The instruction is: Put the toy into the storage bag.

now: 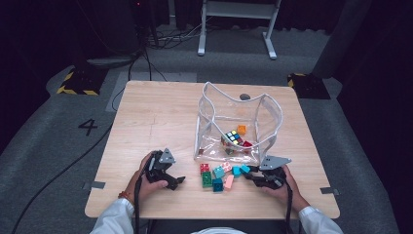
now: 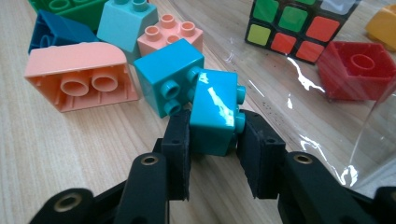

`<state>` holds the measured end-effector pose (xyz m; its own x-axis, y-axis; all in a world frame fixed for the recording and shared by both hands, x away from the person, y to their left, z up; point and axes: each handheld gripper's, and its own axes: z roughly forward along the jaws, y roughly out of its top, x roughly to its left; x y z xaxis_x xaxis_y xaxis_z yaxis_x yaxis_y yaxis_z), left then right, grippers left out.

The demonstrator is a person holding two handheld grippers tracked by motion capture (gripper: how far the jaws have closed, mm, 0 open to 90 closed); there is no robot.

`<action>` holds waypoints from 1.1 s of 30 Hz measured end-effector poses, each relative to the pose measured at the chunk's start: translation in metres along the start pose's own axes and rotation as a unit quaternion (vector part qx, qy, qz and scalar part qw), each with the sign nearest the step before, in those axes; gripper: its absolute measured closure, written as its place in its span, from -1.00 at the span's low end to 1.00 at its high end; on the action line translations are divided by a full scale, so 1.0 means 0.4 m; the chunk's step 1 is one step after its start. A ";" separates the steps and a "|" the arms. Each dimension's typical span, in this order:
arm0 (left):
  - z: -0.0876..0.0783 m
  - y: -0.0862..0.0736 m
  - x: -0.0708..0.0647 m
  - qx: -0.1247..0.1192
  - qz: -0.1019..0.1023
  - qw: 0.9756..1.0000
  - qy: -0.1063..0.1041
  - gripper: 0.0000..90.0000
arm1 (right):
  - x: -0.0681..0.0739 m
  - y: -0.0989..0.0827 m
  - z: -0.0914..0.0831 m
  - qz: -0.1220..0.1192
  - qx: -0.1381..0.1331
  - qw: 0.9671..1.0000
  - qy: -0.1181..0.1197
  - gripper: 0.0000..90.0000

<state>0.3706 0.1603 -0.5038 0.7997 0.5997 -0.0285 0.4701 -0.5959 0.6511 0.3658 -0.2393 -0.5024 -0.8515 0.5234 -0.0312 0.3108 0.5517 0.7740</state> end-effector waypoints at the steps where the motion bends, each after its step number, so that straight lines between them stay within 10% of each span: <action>1: 0.000 0.000 0.000 0.000 0.000 1.000 -0.001 -1.00 | 0.000 0.000 0.000 0.000 0.000 1.000 -0.001 0.48; 33: 0.000 0.000 0.000 0.000 0.001 1.000 0.001 -1.00 | -0.087 -0.054 -0.179 0.024 -0.036 0.999 -0.029 0.51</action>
<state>0.3706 0.1604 -0.5037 0.7993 0.6003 -0.0261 0.4692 -0.5965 0.6512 0.3582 -0.3159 -0.4728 -0.8091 0.5870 -0.0278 0.3183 0.4776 0.8189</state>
